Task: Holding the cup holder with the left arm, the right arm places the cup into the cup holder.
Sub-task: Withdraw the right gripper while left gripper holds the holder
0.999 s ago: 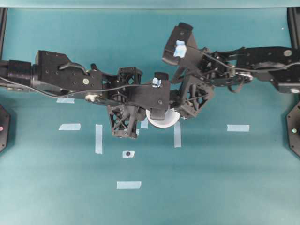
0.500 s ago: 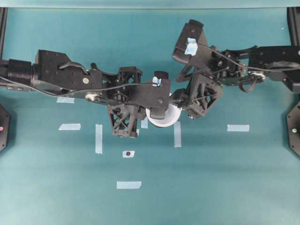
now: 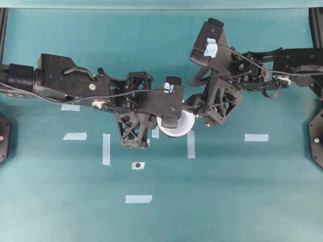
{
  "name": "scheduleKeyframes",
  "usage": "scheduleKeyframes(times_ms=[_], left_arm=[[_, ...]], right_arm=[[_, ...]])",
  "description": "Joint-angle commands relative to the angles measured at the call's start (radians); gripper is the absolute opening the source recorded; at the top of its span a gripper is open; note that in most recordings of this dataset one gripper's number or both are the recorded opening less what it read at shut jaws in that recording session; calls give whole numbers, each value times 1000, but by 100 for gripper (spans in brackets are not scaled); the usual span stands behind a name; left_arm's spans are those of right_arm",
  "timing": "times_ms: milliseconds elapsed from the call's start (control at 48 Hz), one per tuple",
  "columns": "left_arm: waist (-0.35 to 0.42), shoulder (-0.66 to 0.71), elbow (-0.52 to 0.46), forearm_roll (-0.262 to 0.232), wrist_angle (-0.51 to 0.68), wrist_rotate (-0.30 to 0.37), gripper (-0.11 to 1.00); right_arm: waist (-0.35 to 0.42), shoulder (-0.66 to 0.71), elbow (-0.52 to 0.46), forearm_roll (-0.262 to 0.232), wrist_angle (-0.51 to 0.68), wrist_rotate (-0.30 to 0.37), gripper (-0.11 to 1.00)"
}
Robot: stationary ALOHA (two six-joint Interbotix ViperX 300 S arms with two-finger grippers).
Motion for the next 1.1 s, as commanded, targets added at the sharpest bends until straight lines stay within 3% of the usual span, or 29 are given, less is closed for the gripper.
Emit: scheduleKeyframes(times_ms=[0, 1083], left_arm=[[-2, -11, -12, 2, -11, -3, 22], [-6, 48, 44, 2, -126, -20, 22]], right_arm=[[2, -61, -8, 2, -11, 8, 90], [6, -61, 25, 2, -14, 8, 90]])
